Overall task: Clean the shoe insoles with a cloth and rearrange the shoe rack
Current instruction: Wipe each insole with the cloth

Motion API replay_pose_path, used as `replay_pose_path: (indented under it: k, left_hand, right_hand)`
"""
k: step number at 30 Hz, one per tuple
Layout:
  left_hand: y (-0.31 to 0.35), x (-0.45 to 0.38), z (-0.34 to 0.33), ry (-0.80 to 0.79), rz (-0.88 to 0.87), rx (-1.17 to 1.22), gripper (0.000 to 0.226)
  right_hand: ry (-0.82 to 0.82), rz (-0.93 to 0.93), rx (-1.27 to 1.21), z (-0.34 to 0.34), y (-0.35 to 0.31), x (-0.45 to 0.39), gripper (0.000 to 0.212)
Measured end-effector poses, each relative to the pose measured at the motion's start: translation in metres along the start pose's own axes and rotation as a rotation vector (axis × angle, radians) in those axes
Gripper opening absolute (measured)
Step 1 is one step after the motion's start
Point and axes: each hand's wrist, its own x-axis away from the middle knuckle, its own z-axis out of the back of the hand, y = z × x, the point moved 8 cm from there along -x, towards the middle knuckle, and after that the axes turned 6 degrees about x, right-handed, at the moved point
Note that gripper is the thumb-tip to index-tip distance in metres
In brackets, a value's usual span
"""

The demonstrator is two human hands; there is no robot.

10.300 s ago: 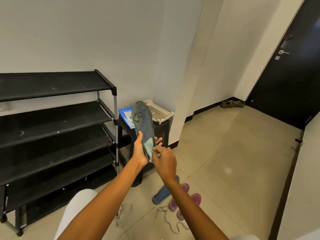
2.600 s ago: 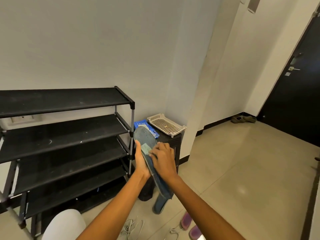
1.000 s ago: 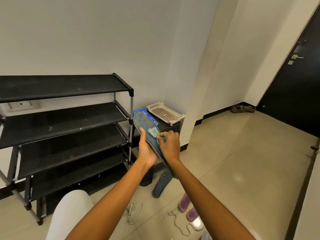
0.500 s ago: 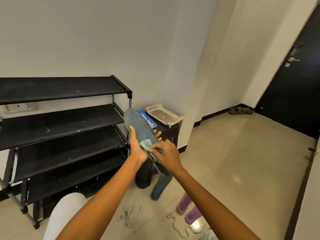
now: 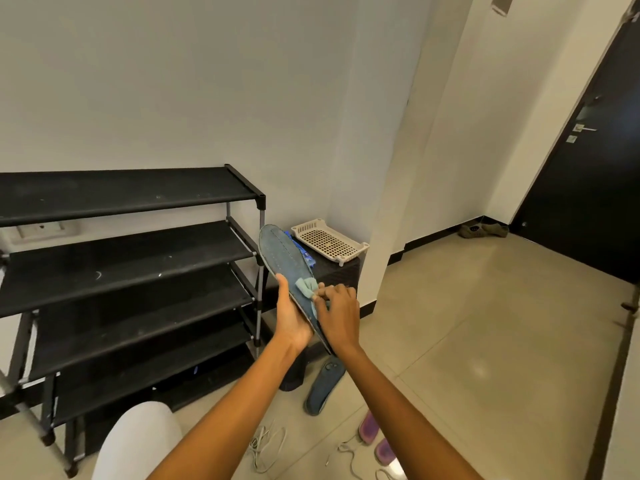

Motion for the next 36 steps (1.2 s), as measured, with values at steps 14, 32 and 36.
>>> replay_pose_path:
  k: [14,32,36]
  left_hand:
    - [0.002,-0.004,0.000,-0.022,0.106,0.022,0.093]
    - [0.011,0.009,-0.004,-0.059,0.080,-0.108,0.064]
    - [0.021,0.000,0.015,0.017,0.095,-0.216,0.075]
  right_hand:
    - [-0.025,0.352,0.139,0.010,-0.023,0.017,0.018]
    - [-0.047,0.477,0.014,0.021,-0.045,-0.027,0.011]
    - [-0.065,0.619,0.030,0.006,-0.046,0.016,0.014]
